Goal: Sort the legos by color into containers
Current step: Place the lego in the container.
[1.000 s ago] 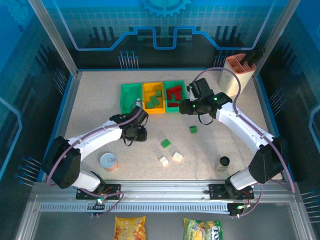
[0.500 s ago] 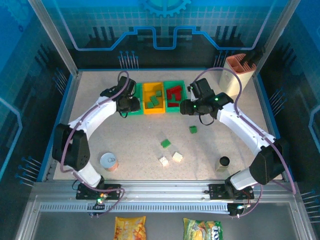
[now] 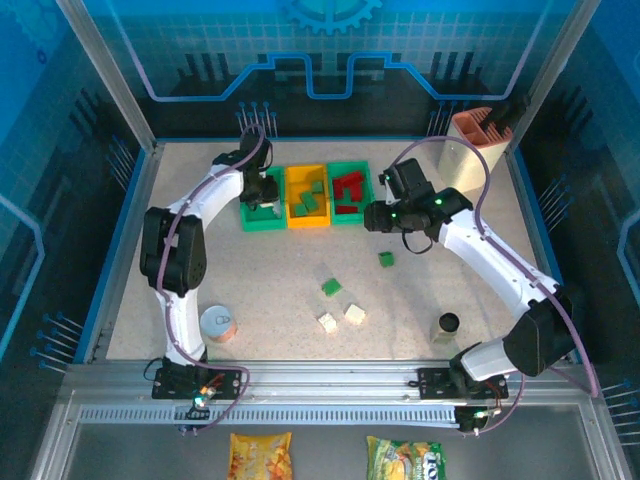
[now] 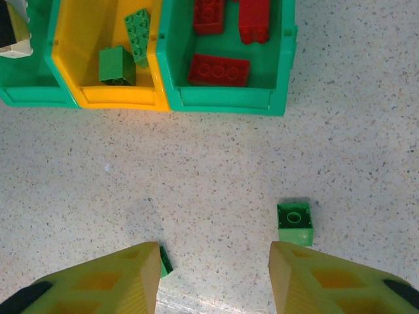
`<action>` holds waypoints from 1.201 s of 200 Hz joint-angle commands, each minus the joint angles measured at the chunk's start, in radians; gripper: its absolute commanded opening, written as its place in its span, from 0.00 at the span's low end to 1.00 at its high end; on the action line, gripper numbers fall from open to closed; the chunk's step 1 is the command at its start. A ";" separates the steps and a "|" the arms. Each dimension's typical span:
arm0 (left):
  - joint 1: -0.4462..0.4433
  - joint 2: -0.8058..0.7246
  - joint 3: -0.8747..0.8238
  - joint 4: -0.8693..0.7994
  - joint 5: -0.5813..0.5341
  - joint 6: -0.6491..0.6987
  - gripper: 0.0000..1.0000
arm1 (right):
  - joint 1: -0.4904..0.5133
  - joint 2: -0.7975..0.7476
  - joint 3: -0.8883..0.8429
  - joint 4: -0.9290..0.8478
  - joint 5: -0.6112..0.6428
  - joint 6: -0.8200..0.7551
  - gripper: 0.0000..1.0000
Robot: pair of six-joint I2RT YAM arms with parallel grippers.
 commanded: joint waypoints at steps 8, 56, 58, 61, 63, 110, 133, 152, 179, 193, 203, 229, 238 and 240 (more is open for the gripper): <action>0.019 0.071 0.065 -0.045 0.011 0.039 0.32 | -0.012 -0.033 -0.016 -0.038 0.018 0.014 0.48; 0.026 0.136 0.113 -0.065 -0.004 0.065 0.32 | -0.010 -0.066 -0.046 -0.059 0.036 0.026 0.48; 0.026 0.136 0.113 -0.066 -0.004 0.066 0.32 | -0.010 -0.068 -0.047 -0.059 0.037 0.026 0.48; 0.028 0.137 0.116 -0.068 -0.004 0.066 0.32 | -0.010 -0.070 -0.048 -0.062 0.039 0.027 0.48; 0.028 0.138 0.117 -0.069 -0.005 0.069 0.32 | -0.010 -0.070 -0.049 -0.063 0.039 0.028 0.48; 0.028 0.157 0.148 -0.094 -0.008 0.095 0.32 | -0.002 -0.105 -0.038 -0.122 0.073 0.034 0.48; 0.027 0.160 0.144 -0.094 -0.019 0.105 0.33 | -0.002 -0.132 -0.059 -0.121 0.082 0.045 0.49; 0.029 0.165 0.142 -0.094 -0.021 0.107 0.33 | -0.001 -0.141 -0.074 -0.118 0.081 0.053 0.48; 0.028 0.164 0.137 -0.089 -0.006 0.102 0.33 | 0.007 -0.145 -0.085 -0.116 0.080 0.056 0.48; 0.027 0.164 0.138 -0.091 -0.008 0.104 0.34 | 0.009 -0.147 -0.089 -0.113 0.080 0.057 0.48; 0.027 0.163 0.141 -0.093 -0.010 0.103 0.38 | 0.008 -0.148 -0.089 -0.113 0.081 0.059 0.48; 0.028 0.144 0.142 -0.093 0.000 0.099 0.45 | 0.014 -0.150 -0.082 -0.117 0.083 0.060 0.48; 0.027 0.135 0.143 -0.096 0.001 0.096 0.46 | 0.016 -0.151 -0.078 -0.120 0.086 0.060 0.48; 0.029 0.132 0.143 -0.096 0.001 0.096 0.46 | 0.017 -0.151 -0.078 -0.121 0.086 0.059 0.48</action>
